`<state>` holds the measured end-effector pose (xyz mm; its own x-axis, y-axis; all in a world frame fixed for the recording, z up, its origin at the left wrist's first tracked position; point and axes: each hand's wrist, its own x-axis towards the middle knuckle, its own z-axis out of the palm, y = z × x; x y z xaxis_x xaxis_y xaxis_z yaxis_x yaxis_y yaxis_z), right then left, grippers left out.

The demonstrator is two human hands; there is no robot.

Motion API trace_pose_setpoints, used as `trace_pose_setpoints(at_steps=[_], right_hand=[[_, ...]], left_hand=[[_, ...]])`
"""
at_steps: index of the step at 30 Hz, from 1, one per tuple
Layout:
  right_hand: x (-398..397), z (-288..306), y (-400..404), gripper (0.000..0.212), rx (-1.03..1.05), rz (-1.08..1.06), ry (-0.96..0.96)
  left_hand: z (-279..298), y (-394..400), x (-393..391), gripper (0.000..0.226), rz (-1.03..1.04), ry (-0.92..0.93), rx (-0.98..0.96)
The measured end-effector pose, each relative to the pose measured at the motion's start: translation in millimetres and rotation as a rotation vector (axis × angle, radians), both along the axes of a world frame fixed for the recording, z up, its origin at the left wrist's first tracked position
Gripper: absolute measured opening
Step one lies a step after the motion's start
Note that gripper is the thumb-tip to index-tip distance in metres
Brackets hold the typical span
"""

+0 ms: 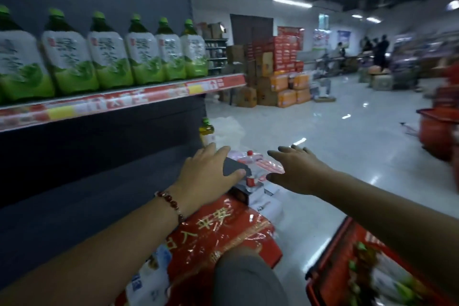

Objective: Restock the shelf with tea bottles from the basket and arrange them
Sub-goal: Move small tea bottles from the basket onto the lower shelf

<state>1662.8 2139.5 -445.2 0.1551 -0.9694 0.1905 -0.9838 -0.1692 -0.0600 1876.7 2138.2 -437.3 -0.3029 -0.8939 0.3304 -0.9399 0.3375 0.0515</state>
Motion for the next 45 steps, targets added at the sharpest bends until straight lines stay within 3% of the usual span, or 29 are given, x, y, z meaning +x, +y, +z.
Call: trace_pose_setpoints(at_steps=[7,14,19,24,31,35,39,45], right_hand=[[-117,-99,29,0.072,0.199,-0.288,-0.06],[-188,-215,71,0.07,0.419,-0.503,-0.147],[-206,-305,84,0.075,0.561,-0.596,-0.19],[-211,-366,76,0.076,0.631,-0.665,-0.143],[-223,-409,48,0.098,0.654,-0.709,0.018],[-234,-422,42,0.086,0.63,-0.742,0.083],[-248,-427,39,0.087,0.586,-0.78,0.079],[-252,-427,35,0.071,0.559,-0.761,0.111]], left_hand=[[-85,-12,-122,0.073,-0.26,0.011,0.166],[-174,1,-224,0.069,-0.506,-0.127,0.35],[-220,2,-259,0.065,-0.622,-0.214,0.388],[-255,-5,-263,0.053,-0.688,-0.229,0.553],[-268,-26,-276,0.051,-0.712,-0.241,0.603],[-273,-38,-282,0.053,-0.723,-0.198,0.697],[-277,-48,-278,0.05,-0.711,-0.182,0.716],[-277,-57,-272,0.049,-0.69,-0.185,0.728]])
